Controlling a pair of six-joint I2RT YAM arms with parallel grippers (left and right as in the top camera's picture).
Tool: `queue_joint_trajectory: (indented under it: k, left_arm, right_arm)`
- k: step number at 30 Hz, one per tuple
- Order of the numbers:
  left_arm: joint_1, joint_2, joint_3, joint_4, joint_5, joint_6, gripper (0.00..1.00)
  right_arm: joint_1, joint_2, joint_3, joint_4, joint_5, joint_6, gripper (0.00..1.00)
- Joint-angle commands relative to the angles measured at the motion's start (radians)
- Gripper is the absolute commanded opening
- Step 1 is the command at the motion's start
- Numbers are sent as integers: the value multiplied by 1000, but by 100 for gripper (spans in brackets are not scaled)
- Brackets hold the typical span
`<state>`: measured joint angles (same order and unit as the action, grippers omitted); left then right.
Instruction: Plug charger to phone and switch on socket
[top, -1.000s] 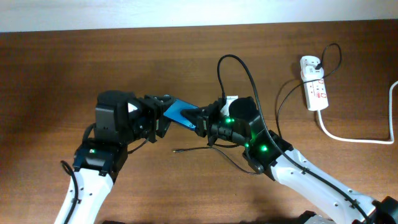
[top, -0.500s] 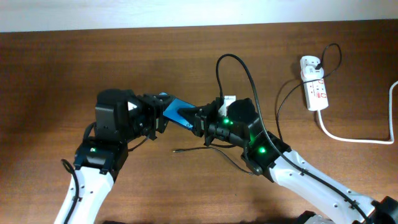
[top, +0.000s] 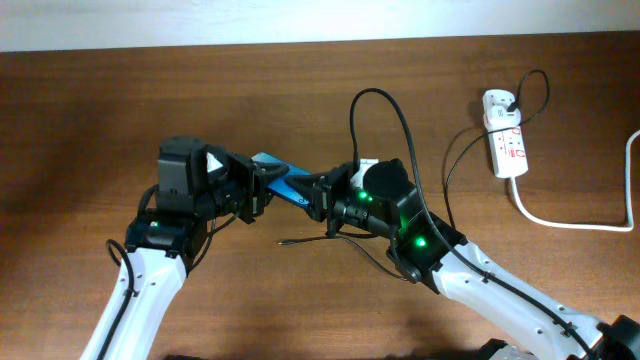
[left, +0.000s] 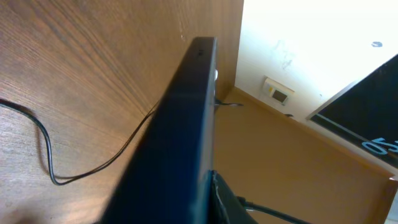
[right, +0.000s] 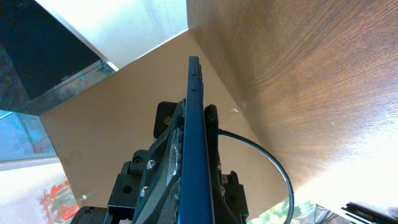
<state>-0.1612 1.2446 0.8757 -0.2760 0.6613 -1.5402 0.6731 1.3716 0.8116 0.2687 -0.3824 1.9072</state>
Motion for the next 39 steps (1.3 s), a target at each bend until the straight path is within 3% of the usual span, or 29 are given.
queue_joint_trajectory:
  k: [1,7,10,13,16,20,23,29,31,34,39]
  left_arm:
    - [17,11,1,-9,25,27,2]
    - [20,11,1,-9,35,27,0]
    - [27,11,1,-8,30,65,0]
    - [65,11,1,-10,31,188,0]
    - [110,11,1,-18,32,324,0]
    - [203,11,1,-120,103,543,0]
    - [278,11,1,-278,122,703,0]
    - [337,11,1,-515,239,1023,0]
    - [337,11,1,-548,290,1023,0]
    - [370,19,1,-545,355,1023,0]
    - [481,131,1,-540,392,1047,0]
  right_arm:
    - [14,-11,14,-3,-32,-96,14]
    - [14,-11,14,-3,-35,-96,24]
    - [14,-11,14,-34,-34,-96,51]
    - [14,-11,14,-96,-25,-101,59]
    - [14,-11,14,-111,20,-238,73]
    - [13,-11,14,-258,132,-457,81]
    - [13,-11,14,-349,190,-649,89]
    - [13,-11,14,-533,176,-1427,98]
    - [14,-7,14,-608,177,-1615,98]
    - [14,12,14,-629,172,-1772,98]
    - [18,94,14,-620,146,-1932,98]
